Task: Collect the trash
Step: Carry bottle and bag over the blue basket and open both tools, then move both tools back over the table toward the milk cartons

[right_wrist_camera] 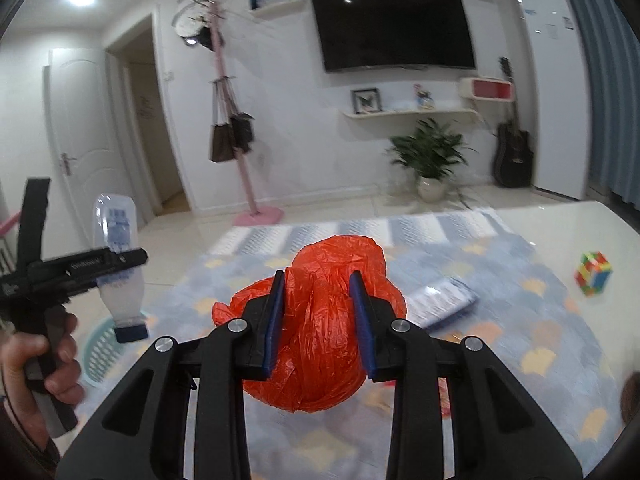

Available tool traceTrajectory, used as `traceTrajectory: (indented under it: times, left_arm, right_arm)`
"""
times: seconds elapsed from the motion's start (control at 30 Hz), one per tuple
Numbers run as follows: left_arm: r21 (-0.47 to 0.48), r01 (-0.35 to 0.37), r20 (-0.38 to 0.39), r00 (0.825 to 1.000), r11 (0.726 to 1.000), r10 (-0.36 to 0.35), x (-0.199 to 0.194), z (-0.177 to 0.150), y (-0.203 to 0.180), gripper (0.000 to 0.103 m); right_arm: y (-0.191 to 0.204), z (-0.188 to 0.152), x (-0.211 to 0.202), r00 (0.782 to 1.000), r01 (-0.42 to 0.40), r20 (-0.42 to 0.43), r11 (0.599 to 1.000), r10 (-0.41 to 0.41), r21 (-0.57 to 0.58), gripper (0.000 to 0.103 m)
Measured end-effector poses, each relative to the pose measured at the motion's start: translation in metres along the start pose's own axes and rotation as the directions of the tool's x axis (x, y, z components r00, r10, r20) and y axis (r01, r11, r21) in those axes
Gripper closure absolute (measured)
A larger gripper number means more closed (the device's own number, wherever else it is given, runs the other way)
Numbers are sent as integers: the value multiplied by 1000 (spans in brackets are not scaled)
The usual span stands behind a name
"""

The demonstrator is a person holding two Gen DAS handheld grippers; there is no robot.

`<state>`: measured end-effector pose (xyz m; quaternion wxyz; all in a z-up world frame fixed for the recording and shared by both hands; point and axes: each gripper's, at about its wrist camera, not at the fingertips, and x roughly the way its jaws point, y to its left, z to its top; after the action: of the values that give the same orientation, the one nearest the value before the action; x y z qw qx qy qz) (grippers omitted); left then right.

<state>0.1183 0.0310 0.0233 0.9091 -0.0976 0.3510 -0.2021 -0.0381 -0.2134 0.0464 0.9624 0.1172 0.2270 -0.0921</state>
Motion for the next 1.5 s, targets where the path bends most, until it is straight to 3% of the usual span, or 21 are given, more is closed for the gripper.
traceTrajectory:
  times: [0.13,0.3,0.57,0.77,0.87,1.13,1.3,1.4,1.5]
  left_arm:
    - [-44,-47,13,999,998,48,-8,10,25,58]
    - [-113,-100,41,994,989,105,-25,22,63,58]
    - [-226,-186,48,978,956,201,-40,20,148,58]
    - [-324,-267,10,958,908,286,-36,6,226,58]
    - [-360,-314,-8,943,879,333,-35,-1,263,58]
    - [-463,-363,-73,925,809,373,-25,-30,333,58]
    - [-495,-361,-99,927,791,361,-14,-37,351,58]
    - [-509,-360,-92,926,782,366,-17,-40,354,48]
    - [-500,-356,-73,926,790,372,-20,-38,351,46]
  right_arm:
    - [21,10,12,996,-87,2,996,87,-1,74]
    - [57,19,32,975,-220,-19,974,220,-52,74]
    - [156,17,83,912,-403,-138,905,385,-134,74]
    - [236,-1,124,855,-496,-252,856,453,-144,74]
    - [273,-11,148,831,-522,-309,840,461,-149,74]
    - [344,-56,205,780,-538,-448,834,437,-121,74]
    - [372,-81,234,777,-509,-503,848,378,-149,69]
    - [372,-86,245,768,-502,-519,856,376,-122,58]
    - [365,-86,249,767,-487,-517,869,379,-86,45]
